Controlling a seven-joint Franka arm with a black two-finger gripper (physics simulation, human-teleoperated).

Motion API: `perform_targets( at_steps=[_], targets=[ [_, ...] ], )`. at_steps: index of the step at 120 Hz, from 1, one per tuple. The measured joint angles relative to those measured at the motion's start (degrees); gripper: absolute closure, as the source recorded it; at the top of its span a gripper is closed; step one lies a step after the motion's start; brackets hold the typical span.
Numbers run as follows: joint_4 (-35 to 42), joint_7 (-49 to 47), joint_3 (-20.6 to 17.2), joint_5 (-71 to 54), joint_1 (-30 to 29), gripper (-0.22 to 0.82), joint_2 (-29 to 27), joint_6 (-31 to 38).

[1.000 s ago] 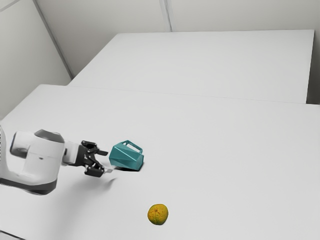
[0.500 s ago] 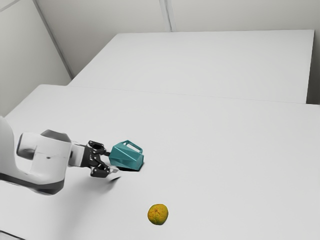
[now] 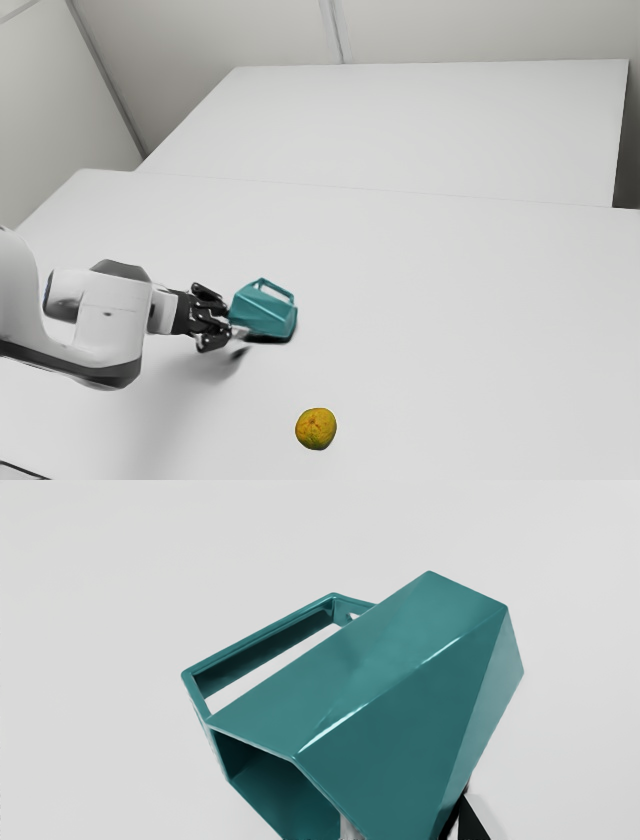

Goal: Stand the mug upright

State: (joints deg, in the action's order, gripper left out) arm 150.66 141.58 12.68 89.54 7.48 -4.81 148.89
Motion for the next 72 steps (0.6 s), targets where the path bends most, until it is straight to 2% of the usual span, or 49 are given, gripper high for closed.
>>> perform_targets(
  at_steps=[23, 48, 72],
  targets=[
    [-0.04, 0.78, -0.12, 1.46, -0.09, 0.7, -0.03, 0.17],
    [-1.0, 1.33, -1.68, 2.02, -0.14, 0.76, -0.03, 1.75],
    [-1.65, 1.55, -3.01, 2.07, -0.12, 0.78, 0.0, 3.79]
  ],
)
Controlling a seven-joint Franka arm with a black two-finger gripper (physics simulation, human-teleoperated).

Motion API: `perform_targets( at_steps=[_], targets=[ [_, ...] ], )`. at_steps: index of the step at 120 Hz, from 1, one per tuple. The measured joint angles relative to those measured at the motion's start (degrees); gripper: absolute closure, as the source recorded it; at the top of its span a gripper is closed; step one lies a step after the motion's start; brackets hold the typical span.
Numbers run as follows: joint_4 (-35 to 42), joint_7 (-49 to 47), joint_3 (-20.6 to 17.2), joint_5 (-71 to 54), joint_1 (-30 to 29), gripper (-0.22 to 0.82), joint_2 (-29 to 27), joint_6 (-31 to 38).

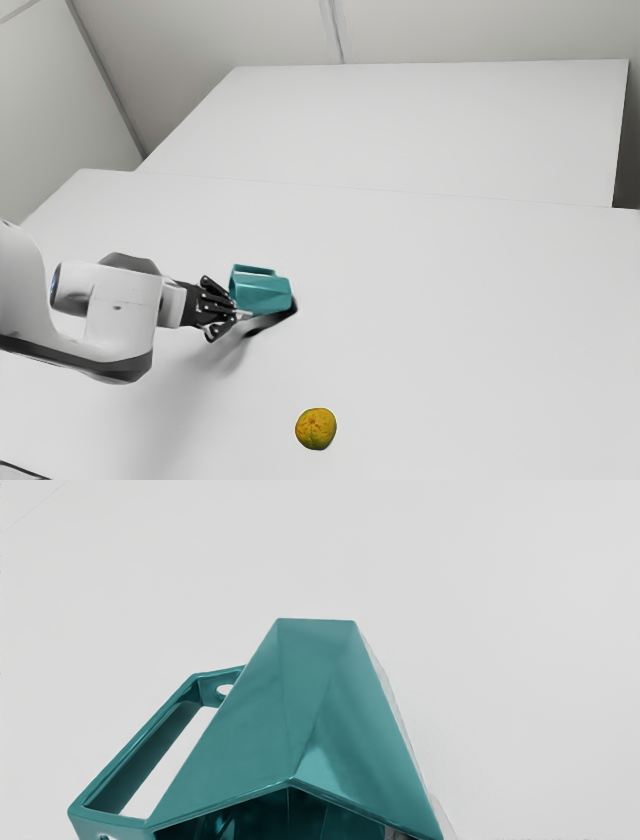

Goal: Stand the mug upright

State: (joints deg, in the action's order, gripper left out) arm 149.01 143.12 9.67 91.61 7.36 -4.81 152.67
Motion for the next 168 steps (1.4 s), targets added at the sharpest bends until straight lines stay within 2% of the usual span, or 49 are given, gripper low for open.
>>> perform_targets(
  at_steps=[20, 33, 49, 69, 80, 105, 123, 168],
  targets=[
    [-2.64, -0.19, -1.72, -0.92, -0.76, 0.78, -0.19, 1.49],
    [-5.56, -3.43, -2.53, -10.24, -0.4, 0.78, -0.18, 2.28],
    [-6.04, -14.12, -2.7, -29.61, -0.62, 0.78, -1.01, 2.39],
    [-7.99, -29.45, -2.71, -47.29, -0.9, 0.79, -1.43, 0.15],
    [-8.44, -37.42, -2.86, -53.03, -0.9, 0.79, -1.81, -1.17],
    [-8.21, -51.78, -3.29, -56.98, 0.96, 0.79, -1.8, -2.68],
    [-6.19, -60.0, -4.7, -57.45, 0.08, 0.79, -4.86, -4.1],
    [-6.38, -74.0, -4.82, -58.35, -0.44, 0.79, -3.96, -6.16]
  ],
)
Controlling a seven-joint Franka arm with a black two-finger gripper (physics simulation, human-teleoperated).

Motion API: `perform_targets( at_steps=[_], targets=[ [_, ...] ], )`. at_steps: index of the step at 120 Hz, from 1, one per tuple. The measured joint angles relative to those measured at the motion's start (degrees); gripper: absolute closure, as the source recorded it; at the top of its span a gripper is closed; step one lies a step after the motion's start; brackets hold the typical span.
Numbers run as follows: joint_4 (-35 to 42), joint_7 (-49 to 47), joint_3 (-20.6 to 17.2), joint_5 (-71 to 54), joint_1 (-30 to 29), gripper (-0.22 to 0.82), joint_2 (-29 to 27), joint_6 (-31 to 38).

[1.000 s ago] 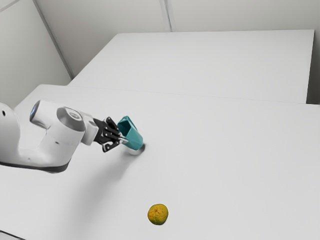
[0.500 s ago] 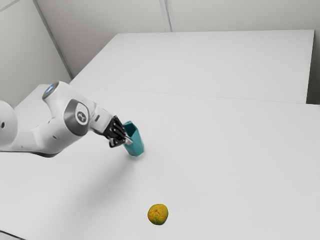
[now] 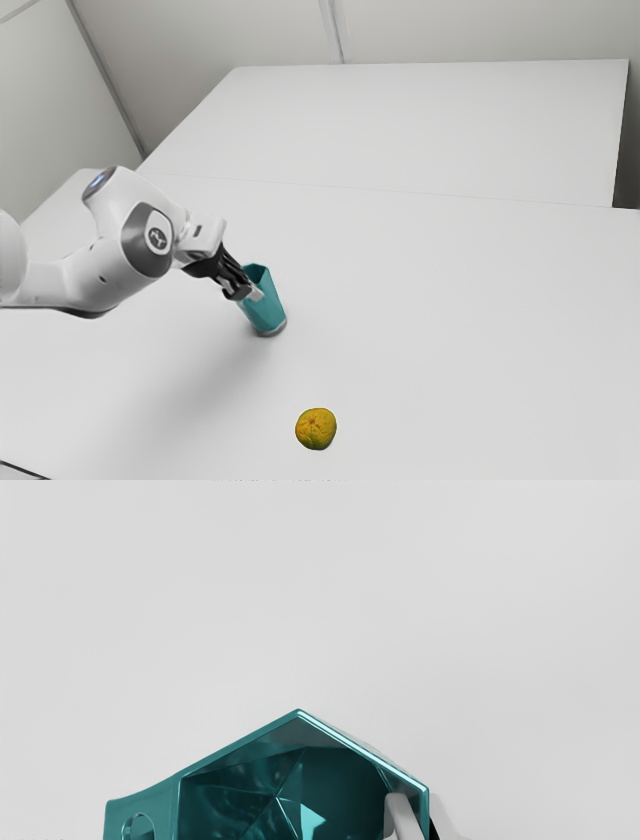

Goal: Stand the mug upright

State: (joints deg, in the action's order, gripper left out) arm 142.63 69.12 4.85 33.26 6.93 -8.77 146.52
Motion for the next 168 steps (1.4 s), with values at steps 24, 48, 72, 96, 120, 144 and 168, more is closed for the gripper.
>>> perform_targets(
  at_steps=[24, 48, 72, 96, 120, 144, 168],
  targets=[
    [-2.07, -5.3, -0.02, -5.22, 0.35, 0.79, 1.26, -0.16],
    [-2.32, -9.22, 0.04, -8.95, 0.41, 0.79, 1.64, -0.24],
    [-2.33, -12.04, 0.07, -9.95, 0.26, 0.79, 1.81, -0.36],
    [-2.28, -13.94, 0.07, -10.05, 0.36, 0.52, 1.92, -0.59],
    [-2.19, -15.25, 0.07, -10.0, 0.16, 0.23, 0.41, -0.9],
    [-13.6, -16.23, 0.62, -11.66, 1.48, 0.11, 6.67, -2.78],
    [-32.72, -22.01, 5.95, -22.08, 3.57, 0.06, 12.64, -16.18]
  ],
)
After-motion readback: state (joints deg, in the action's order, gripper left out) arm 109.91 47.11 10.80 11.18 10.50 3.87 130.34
